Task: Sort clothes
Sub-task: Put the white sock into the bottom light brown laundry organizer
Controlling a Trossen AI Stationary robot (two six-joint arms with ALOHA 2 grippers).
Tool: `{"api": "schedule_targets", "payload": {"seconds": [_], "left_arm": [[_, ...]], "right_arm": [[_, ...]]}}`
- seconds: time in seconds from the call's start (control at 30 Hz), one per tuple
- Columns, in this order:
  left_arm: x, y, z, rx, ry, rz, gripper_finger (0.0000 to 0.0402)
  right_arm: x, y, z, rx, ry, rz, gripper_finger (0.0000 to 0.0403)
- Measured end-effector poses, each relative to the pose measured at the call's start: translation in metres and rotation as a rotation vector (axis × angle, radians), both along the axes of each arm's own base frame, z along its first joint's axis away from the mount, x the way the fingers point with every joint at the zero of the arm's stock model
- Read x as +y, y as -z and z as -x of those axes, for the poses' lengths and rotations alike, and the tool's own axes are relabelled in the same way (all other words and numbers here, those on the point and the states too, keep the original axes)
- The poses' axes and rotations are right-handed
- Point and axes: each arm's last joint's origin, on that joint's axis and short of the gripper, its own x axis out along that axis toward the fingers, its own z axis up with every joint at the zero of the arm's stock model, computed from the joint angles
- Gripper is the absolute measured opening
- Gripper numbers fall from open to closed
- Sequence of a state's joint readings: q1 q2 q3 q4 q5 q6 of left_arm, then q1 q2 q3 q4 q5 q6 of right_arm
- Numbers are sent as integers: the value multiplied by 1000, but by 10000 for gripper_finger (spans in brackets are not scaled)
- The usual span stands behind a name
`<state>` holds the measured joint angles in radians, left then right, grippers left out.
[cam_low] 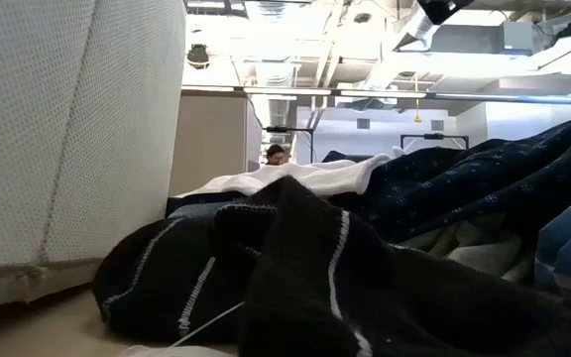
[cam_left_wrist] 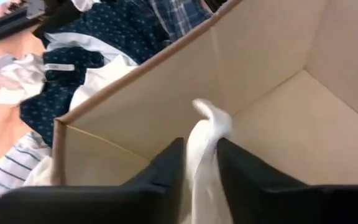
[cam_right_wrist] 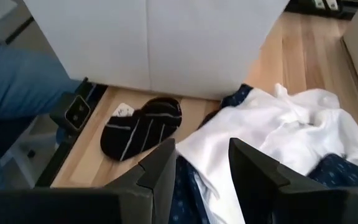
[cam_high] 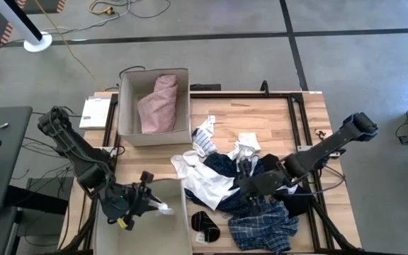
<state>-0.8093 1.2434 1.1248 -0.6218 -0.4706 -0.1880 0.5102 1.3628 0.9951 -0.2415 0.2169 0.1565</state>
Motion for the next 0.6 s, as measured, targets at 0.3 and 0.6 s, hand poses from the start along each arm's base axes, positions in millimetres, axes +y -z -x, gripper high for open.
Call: {"api": "schedule_targets", "payload": {"seconds": [0.3, 0.6], "left_arm": [[0, -3, 1, -2, 10, 34, 222], [-1, -31, 13, -193, 121, 91, 229]], "right_arm": [[-1, 20, -1, -115, 0, -58, 164], [-8, 51, -11, -162, 34, -83, 189]]}}
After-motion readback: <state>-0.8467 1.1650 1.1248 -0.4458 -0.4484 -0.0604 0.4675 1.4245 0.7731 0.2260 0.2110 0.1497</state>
